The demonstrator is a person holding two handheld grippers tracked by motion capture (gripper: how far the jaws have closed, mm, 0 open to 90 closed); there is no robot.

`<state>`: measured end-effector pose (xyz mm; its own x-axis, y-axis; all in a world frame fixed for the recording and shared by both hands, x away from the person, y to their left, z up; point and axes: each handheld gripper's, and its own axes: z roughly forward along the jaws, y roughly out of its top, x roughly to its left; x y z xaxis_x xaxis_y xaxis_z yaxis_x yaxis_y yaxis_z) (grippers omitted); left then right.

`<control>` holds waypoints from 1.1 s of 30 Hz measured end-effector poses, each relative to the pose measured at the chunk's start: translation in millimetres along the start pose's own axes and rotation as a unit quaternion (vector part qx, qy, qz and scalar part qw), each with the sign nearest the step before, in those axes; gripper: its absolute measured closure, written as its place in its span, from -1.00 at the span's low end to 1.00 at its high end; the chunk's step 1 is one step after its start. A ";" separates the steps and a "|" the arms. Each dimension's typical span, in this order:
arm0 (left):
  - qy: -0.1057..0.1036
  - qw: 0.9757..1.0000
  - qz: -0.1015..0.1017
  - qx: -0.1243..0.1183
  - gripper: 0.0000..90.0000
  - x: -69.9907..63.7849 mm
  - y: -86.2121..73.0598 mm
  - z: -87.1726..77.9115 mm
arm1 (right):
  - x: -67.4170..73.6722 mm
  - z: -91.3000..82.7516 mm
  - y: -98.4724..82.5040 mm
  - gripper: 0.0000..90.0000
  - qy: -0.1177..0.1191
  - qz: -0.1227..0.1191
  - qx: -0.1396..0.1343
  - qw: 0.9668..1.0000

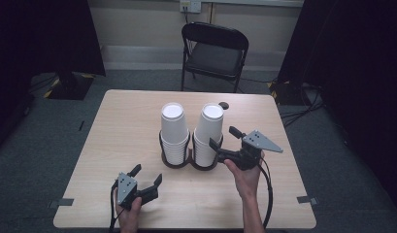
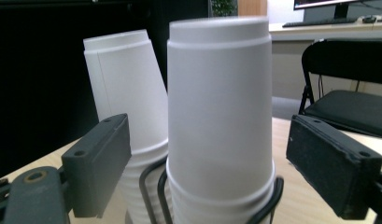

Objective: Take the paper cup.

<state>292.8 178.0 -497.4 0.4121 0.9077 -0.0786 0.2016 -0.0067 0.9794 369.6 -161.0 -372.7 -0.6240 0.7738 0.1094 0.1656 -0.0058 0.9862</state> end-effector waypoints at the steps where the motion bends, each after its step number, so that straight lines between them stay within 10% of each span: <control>1: 0.000 1.000 0.000 0.000 -0.65 0.0 0.0 0.0 | -0.5 1.8 2.3 -0.71 -0.002 0.002 0.001 1.000; 18: -0.004 1.000 0.000 -0.005 -0.65 -0.8 -0.4 -0.6 | -10.3 34.4 34.4 -0.71 0.010 -0.004 0.011 1.000; 33: -0.007 1.000 0.001 -0.005 -0.63 -0.1 -0.4 -0.7 | -11.9 67.9 17.8 -0.70 0.013 -0.008 0.064 0.998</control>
<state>292.0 178.2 -497.6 0.4255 0.9015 -0.0798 0.1919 -0.0037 0.9814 431.9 -127.3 -364.9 -0.6464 0.7567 0.0976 0.2499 0.0891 0.9642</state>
